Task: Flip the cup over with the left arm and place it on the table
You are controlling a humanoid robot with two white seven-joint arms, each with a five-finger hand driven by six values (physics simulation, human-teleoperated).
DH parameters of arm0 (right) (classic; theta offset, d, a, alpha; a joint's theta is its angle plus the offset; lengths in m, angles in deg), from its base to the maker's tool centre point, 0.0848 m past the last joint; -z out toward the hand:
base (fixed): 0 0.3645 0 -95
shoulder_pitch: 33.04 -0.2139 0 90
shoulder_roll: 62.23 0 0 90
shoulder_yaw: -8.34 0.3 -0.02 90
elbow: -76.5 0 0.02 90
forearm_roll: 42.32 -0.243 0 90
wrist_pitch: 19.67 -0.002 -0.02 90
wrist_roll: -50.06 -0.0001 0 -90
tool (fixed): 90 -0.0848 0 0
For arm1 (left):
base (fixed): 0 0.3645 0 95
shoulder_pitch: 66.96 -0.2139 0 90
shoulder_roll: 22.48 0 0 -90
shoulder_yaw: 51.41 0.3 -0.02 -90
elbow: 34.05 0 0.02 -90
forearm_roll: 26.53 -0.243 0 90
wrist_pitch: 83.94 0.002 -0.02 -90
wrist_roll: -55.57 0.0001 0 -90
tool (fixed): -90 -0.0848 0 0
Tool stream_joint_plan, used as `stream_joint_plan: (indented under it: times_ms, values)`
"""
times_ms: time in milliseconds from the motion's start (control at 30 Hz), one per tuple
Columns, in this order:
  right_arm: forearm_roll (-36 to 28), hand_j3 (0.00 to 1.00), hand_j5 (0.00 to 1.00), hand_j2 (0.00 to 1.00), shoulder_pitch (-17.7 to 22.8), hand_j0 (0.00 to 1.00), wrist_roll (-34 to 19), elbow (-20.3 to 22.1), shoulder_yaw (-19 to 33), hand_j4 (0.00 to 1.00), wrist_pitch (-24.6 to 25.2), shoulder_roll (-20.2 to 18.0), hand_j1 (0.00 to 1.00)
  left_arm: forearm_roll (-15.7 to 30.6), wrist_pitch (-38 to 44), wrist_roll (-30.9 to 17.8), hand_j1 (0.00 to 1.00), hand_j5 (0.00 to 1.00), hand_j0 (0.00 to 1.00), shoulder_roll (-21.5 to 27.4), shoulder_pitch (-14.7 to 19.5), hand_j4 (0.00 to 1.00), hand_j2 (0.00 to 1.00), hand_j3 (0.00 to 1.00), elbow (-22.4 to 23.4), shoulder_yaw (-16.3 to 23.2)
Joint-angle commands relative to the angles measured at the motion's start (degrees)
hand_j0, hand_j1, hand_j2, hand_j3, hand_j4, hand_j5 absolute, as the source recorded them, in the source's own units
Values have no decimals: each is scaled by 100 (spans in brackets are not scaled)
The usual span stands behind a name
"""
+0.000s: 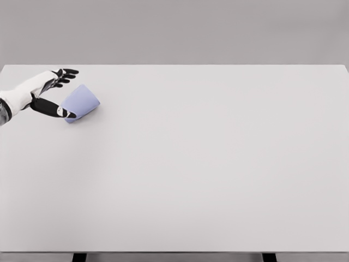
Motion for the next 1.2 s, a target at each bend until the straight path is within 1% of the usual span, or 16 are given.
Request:
stream_joint_plan:
  times_ms: [0,167,233,267,333,467,567,767,1000,1167]
  values:
    - [-1,100,100,100,0,100,-2,0,1,100,-1,0,100,-307,166,17,97,97,97,-147,0,97,97,97,16,46]
    - [-1,100,100,100,0,100,-2,0,1,100,-1,0,100,-720,420,17,96,96,96,-393,62,96,96,96,25,143]
    - [-1,100,100,100,0,100,-2,0,1,100,-1,0,100,-922,508,17,96,96,96,-498,96,96,96,96,104,178]
    - [-1,100,100,100,0,100,-2,0,1,100,-1,0,100,-931,552,17,96,96,96,-551,114,96,96,96,131,187]
    - [-1,100,100,100,0,100,-2,0,1,100,-1,0,100,-1036,614,17,96,96,96,-630,176,96,96,96,192,336]
    - [-1,100,100,100,0,100,-2,0,1,100,-1,0,100,-1098,772,17,95,95,95,-727,220,95,95,95,280,336]
    - [-1,100,100,100,0,100,-2,0,1,100,-1,0,100,-1125,816,34,94,94,94,-841,229,94,94,94,438,345]
    - [-1,100,100,100,0,100,-2,0,1,100,-1,0,100,-1160,904,87,93,93,93,-911,229,93,93,93,535,336]
    - [-1,100,100,100,0,100,-2,0,1,100,-1,0,100,-1160,904,105,94,94,94,-911,325,94,94,94,702,336]
    - [-1,100,100,100,0,100,-2,0,1,100,-1,0,100,-1212,877,105,94,94,94,-1184,431,94,94,94,1176,345]
